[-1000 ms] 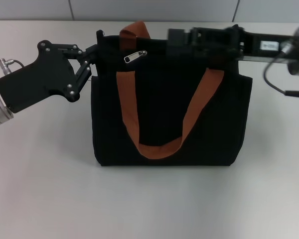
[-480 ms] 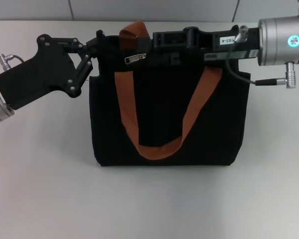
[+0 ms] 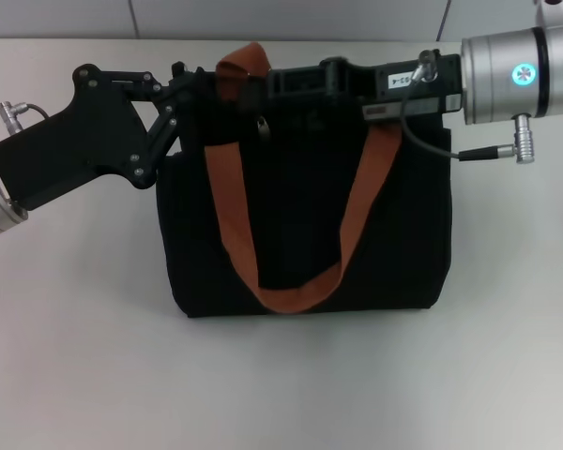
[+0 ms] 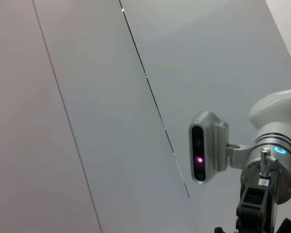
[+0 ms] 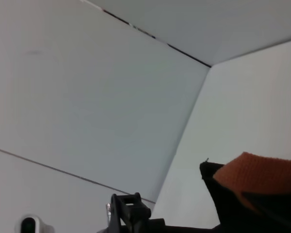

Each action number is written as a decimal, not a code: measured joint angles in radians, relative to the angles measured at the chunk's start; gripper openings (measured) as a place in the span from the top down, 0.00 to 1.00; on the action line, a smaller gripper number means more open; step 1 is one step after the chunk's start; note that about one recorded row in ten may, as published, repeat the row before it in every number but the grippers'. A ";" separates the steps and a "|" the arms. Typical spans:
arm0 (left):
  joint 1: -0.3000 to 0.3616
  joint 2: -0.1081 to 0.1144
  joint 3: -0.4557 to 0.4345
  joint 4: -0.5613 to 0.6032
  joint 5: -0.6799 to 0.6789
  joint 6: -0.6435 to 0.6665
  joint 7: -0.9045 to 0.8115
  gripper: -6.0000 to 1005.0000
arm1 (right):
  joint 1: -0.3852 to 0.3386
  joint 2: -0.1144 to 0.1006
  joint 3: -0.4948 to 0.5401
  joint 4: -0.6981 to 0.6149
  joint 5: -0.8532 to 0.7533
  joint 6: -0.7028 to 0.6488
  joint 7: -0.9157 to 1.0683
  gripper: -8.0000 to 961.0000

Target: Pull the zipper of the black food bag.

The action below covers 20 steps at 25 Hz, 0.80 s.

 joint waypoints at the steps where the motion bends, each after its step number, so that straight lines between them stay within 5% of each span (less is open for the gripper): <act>1: 0.000 0.000 0.000 0.000 0.000 0.001 0.004 0.96 | 0.002 0.000 -0.007 -0.001 0.000 0.005 0.003 0.27; 20: -0.003 -0.002 0.000 -0.015 -0.018 0.003 0.009 0.96 | 0.009 0.014 -0.121 -0.103 -0.029 0.037 -0.005 0.30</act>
